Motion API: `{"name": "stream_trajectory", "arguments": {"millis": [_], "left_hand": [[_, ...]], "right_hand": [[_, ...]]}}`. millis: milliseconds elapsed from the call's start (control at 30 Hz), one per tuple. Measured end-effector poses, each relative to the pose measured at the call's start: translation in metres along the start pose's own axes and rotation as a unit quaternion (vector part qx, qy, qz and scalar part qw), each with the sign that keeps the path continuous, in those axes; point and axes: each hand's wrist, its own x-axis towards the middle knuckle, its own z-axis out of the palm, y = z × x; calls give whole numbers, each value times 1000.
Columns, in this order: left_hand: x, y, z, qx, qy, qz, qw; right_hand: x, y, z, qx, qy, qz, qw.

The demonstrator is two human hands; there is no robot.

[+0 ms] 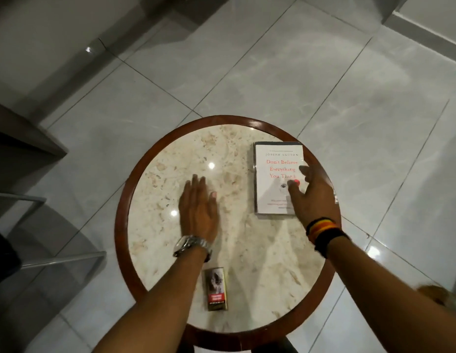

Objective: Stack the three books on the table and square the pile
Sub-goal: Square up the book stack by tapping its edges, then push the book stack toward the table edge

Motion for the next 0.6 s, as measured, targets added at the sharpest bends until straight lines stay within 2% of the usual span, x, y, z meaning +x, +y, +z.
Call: {"name": "stream_trajectory", "arguments": {"millis": [100, 233, 333, 467, 600], "left_hand": [[-18, -71, -15, 52, -3, 17, 998], [-35, -131, -25, 103, 1, 13, 995], [-41, -152, -26, 126, 3, 7, 992], [-42, -161, -23, 120, 0, 9, 993], [-40, -168, -21, 107, 8, 24, 994]], "right_hand": [[-60, -7, 22, 10, -18, -45, 999], [-138, -8, 62, -6, -62, -25, 998], [-192, -9, 87, -52, -107, 9, 993], [-245, -10, 115, -157, -167, 108, 967], [-259, -16, 132, -180, -155, 146, 960]]}}
